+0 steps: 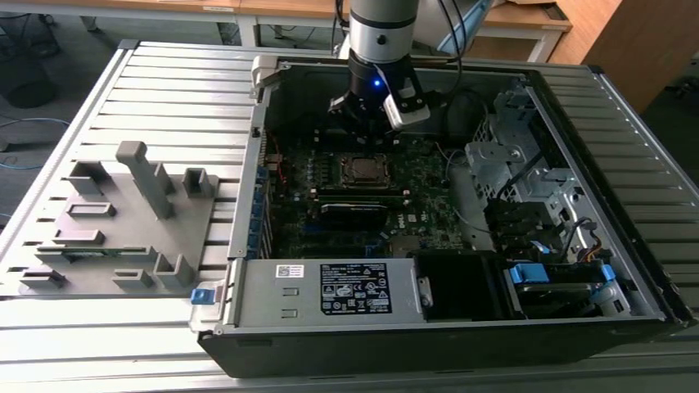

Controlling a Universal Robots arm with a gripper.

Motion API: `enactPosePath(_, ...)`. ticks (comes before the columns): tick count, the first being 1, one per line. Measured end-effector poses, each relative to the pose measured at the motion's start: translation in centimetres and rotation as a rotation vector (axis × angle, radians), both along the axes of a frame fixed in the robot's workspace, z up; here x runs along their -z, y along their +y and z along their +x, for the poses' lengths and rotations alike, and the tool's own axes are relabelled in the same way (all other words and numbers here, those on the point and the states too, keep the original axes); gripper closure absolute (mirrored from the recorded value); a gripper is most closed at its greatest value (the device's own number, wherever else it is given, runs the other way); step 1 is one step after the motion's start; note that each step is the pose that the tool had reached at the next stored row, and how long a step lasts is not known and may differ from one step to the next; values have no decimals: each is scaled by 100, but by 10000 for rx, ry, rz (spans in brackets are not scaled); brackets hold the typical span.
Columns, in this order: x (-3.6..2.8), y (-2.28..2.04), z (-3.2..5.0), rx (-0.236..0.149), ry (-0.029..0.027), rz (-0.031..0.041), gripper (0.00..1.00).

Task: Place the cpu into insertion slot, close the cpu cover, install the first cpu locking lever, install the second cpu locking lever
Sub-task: 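Install the second cpu locking lever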

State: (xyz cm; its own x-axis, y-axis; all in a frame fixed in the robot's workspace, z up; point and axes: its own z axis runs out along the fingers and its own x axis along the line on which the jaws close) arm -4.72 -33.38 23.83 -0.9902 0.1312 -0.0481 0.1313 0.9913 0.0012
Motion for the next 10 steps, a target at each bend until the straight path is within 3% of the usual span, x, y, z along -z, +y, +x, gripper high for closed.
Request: enactPosePath(10, 0, -18, 0, 2, 0, 0, 89)
